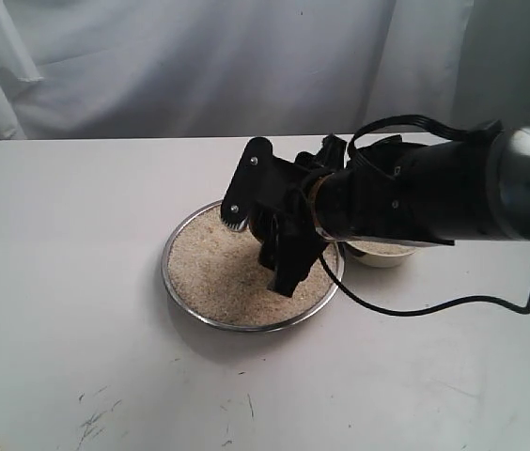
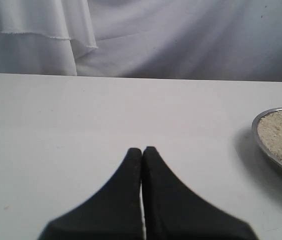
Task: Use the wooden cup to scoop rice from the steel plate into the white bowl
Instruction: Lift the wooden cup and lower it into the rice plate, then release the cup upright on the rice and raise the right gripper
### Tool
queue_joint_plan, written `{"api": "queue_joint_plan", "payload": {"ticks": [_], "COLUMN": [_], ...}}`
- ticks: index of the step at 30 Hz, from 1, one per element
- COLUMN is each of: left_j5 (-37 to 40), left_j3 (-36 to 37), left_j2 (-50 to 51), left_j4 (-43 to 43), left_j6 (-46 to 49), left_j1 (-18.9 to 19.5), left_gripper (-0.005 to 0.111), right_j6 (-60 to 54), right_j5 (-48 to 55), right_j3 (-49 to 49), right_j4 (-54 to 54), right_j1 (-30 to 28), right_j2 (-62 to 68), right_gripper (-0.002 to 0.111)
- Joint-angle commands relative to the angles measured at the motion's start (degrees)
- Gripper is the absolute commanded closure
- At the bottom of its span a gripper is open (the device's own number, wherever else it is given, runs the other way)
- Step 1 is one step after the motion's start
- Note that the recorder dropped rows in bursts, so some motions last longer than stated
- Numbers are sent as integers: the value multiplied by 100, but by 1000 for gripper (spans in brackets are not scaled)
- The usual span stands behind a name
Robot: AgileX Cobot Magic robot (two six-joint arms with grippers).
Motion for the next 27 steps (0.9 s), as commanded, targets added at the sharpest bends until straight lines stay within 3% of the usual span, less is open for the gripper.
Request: {"api": "queue_joint_plan", "payload": {"ticks": [1,6,9,17,19,27], "left_j5": [-36,-36,-36,-36,-36,-36], "left_j3": [26,26,26,26,26,26], "left_j2": [-29,-29,-29,-29,-29,-29], "left_j4": [-4,-4,-4,-4,-4,-4], "left_j6": [-18,-18,-18,-18,-18,-18], "left_j1": [-9,-9,-9,-9,-9,-9], "left_gripper": [107,107,107,107,107,107], "right_j6": [-41,-41,-41,94,134,179], "right_j5": [145,143,77,14,62,284], "right_j3": [-65,-90,-90,-90,-90,-90], "right_j4": [-16,335,504,817,817,817], "right_j1": [1,1,1,1,1,1], "right_j2": [119,119,119,119,119,42], "right_gripper": [108,108,98,31,21,18]}}
